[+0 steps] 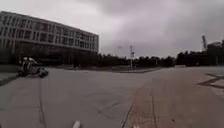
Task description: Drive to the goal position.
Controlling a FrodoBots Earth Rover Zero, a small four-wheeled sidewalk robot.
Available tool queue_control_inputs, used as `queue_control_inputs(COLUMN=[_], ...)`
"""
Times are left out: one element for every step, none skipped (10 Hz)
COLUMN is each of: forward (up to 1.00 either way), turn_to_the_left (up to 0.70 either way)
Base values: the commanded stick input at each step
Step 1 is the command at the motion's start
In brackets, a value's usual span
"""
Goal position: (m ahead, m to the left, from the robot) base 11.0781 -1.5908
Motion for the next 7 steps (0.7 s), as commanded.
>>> queue_control_inputs(forward=[0.7,0.7,0.7,0.7,0.7,0.7,0.7], turn_to_the_left=[0.0,0.0,0.0,0.0,0.0,0.0,0.0])
